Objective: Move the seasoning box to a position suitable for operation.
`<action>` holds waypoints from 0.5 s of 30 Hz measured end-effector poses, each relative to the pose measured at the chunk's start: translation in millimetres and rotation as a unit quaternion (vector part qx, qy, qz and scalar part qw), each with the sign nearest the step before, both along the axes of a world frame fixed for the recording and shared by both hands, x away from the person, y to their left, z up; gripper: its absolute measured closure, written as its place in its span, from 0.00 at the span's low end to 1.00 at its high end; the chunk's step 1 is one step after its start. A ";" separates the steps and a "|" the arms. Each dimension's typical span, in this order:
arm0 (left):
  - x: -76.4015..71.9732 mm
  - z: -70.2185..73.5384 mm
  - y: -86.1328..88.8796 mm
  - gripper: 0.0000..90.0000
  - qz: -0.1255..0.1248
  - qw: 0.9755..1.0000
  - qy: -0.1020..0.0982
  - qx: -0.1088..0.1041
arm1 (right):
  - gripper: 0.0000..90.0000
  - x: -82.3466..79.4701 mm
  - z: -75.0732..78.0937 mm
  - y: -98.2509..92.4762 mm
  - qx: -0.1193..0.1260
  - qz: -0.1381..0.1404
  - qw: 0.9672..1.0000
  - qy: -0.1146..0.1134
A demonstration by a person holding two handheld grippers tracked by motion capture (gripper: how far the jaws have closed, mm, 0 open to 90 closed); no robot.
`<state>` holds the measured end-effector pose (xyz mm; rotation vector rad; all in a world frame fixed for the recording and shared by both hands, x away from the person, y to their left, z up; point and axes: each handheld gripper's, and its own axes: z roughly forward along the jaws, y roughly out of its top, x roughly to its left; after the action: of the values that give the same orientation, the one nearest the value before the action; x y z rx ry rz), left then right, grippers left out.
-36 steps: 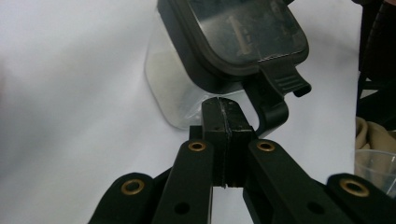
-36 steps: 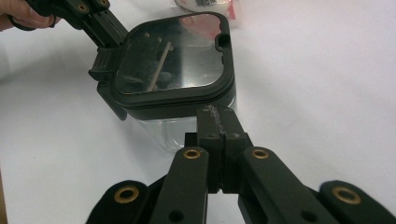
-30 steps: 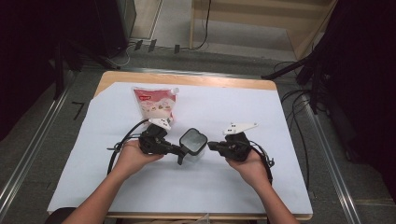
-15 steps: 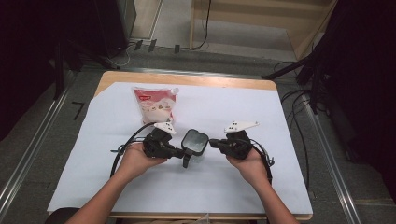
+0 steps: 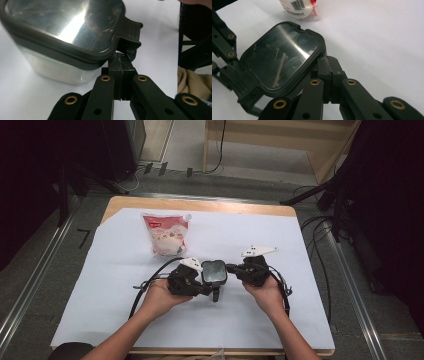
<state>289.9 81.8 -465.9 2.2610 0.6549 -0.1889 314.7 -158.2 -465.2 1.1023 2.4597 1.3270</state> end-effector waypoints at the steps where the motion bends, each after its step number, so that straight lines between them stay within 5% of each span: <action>1: 0.1 -1.1 -4.7 1.00 -0.001 1.000 0.000 -0.003 | 1.00 0.5 -0.3 0.2 -0.002 -0.001 1.000 -0.001; 15: -2.8 6.2 3.5 0.93 -0.025 1.000 -0.002 0.009 | 1.00 -5.8 8.4 -3.8 0.009 0.001 1.000 -0.011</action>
<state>287.1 85.3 -459.7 2.2962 0.5999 -0.2042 308.9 -162.0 -456.8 1.0834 2.4384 1.3567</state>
